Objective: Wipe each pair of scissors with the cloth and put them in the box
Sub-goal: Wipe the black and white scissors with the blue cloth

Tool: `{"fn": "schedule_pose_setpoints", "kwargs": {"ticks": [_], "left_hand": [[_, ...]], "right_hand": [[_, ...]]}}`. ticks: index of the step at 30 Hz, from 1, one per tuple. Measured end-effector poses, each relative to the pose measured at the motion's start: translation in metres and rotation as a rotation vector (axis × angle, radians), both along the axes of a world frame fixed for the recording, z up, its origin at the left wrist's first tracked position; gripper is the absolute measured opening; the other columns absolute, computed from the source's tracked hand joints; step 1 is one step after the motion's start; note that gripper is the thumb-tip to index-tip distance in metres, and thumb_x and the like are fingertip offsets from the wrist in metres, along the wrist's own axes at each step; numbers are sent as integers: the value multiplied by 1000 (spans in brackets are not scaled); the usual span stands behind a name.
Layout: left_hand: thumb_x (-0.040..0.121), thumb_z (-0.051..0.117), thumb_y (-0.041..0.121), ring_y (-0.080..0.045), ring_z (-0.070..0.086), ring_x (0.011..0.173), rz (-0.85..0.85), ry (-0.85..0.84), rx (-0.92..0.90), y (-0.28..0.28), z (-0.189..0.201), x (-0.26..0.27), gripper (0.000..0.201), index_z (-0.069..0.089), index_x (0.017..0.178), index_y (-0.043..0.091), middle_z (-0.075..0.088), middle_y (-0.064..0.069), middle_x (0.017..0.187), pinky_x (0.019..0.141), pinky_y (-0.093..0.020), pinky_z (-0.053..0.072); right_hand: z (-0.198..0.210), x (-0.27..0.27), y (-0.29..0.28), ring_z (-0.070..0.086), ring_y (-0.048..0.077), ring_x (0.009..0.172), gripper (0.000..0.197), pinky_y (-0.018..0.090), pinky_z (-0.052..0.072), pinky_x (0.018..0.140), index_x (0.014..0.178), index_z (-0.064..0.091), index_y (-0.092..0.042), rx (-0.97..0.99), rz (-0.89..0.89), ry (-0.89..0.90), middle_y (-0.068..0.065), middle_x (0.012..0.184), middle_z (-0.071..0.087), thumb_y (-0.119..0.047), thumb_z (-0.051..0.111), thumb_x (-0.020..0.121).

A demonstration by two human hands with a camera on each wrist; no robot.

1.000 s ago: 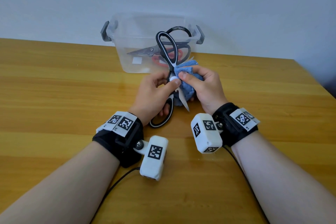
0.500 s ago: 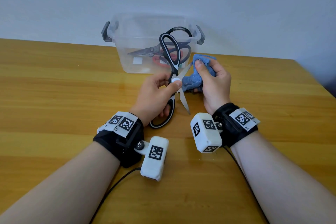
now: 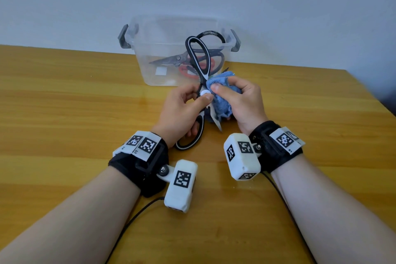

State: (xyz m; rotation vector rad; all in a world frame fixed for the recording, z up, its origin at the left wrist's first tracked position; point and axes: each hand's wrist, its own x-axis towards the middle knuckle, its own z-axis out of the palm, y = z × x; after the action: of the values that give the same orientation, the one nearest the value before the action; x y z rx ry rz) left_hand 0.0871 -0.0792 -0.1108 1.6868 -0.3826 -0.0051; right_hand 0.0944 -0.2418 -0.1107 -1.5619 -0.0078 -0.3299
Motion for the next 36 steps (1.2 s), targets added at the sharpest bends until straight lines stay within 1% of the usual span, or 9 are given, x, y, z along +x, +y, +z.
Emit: {"fn": "schedule_pose_setpoints", "kwargs": {"ticks": [3, 6, 9, 12, 17, 20, 24, 30, 36], "left_hand": [[103, 62, 20, -20, 48, 30, 10, -3, 15, 0, -2, 1, 18, 57, 90, 9, 55, -2, 74, 31, -22, 30], [102, 63, 21, -20, 48, 29, 19, 8, 36, -1, -3, 2, 23, 53, 89, 5, 52, 4, 70, 31, -22, 30], [102, 63, 21, -21, 48, 29, 14, 4, 41, -1, -3, 1, 24, 54, 89, 4, 52, 4, 69, 31, -21, 30], [103, 62, 22, -21, 48, 29, 16, 15, 38, -1, -2, 2, 26, 54, 93, -1, 55, 1, 72, 31, -21, 30], [104, 61, 22, -19, 47, 29, 36, 5, 30, -2, -2, 1, 23, 54, 82, 22, 57, 11, 64, 31, -21, 30], [104, 60, 20, -17, 47, 29, 51, 13, 10, -2, -2, 1, 14, 58, 90, 20, 59, 11, 64, 30, -21, 30], [104, 60, 20, -18, 47, 30, 37, 26, -15, -2, -2, 2, 8, 62, 101, 13, 61, 6, 72, 30, -20, 30], [103, 61, 21, -18, 47, 30, 20, 15, -20, -1, -1, 1, 14, 62, 104, 7, 61, 5, 73, 31, -21, 31], [102, 63, 20, -20, 46, 29, 30, 22, -26, -1, -2, 2, 17, 57, 96, 5, 58, 2, 72, 30, -20, 30]], "right_hand": [[-1, 1, -1, 70, 39, 85, 18, 64, 58, 78, 93, 77, -6, 23, -54, -33, 28, 92, 71, -21, 81, 84], [0, 2, -2, 72, 29, 87, 7, 59, 59, 85, 95, 79, -14, 83, -94, -34, 11, 89, 75, -13, 77, 88], [0, 3, -2, 70, 25, 87, 7, 56, 59, 86, 96, 79, -16, 114, -107, -27, 9, 90, 75, -15, 77, 88], [-1, 4, -3, 68, 24, 81, 11, 52, 58, 76, 100, 78, -12, 153, -144, -34, 9, 89, 73, -17, 76, 90], [4, 2, -4, 64, 20, 80, 7, 42, 54, 73, 90, 76, -16, 222, -92, -29, 2, 82, 69, -21, 75, 85], [5, -2, -2, 66, 12, 76, 14, 31, 55, 73, 77, 73, -17, 123, 48, -10, -3, 74, 69, -6, 75, 86], [2, -1, -1, 65, 22, 79, 20, 38, 55, 75, 70, 71, -19, 54, 103, -1, 8, 79, 66, -6, 79, 84], [5, -3, -2, 70, 16, 74, 16, 31, 58, 68, 77, 74, -15, 95, 98, -4, 1, 76, 74, -3, 75, 87], [0, 3, -3, 71, 27, 94, 9, 47, 59, 88, 96, 78, -15, 168, 26, -26, 10, 96, 76, -12, 76, 89]]}}
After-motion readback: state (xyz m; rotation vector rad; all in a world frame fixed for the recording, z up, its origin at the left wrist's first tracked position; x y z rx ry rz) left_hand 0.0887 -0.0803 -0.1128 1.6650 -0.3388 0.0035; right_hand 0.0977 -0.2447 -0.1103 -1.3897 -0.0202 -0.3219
